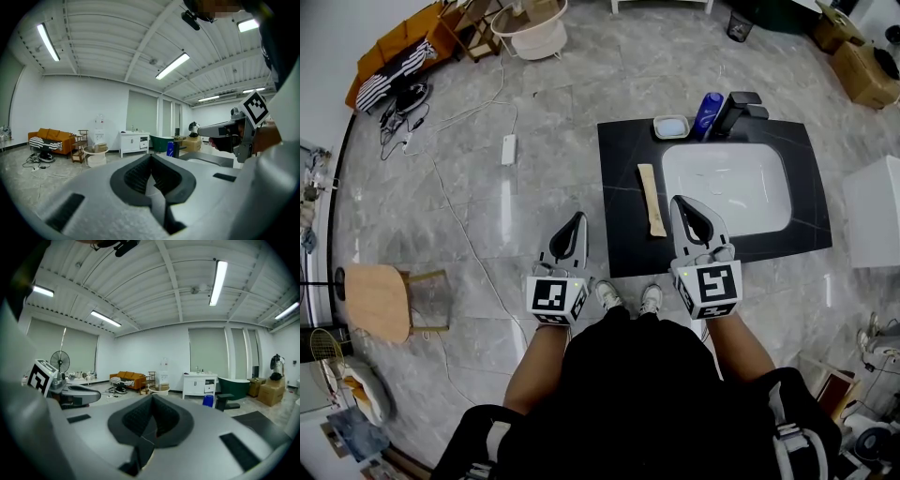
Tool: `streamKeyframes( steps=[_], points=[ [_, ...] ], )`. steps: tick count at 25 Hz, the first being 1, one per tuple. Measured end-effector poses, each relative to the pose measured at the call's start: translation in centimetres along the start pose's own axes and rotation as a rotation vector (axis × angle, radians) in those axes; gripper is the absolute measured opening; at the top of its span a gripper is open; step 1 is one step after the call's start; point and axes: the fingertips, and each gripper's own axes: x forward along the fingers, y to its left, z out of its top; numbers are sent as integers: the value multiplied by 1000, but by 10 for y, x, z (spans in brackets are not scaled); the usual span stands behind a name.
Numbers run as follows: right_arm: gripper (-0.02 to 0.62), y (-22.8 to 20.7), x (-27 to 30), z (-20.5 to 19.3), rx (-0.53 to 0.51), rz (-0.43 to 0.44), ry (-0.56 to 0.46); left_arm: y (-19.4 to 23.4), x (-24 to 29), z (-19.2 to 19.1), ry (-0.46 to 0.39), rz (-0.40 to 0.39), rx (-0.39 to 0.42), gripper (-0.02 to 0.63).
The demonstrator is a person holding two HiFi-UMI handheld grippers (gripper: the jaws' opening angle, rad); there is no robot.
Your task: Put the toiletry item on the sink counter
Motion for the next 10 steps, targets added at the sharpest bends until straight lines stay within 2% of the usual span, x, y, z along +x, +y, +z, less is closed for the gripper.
streamKeyframes(
  steps=[4, 10],
  points=[
    [3, -1, -5, 16, 32, -9, -68, 5, -3, 12, -38, 25, 5, 11],
    [5, -2, -6, 41, 6, -27, -139, 10, -4, 32, -87, 41, 4, 11]
  ],
)
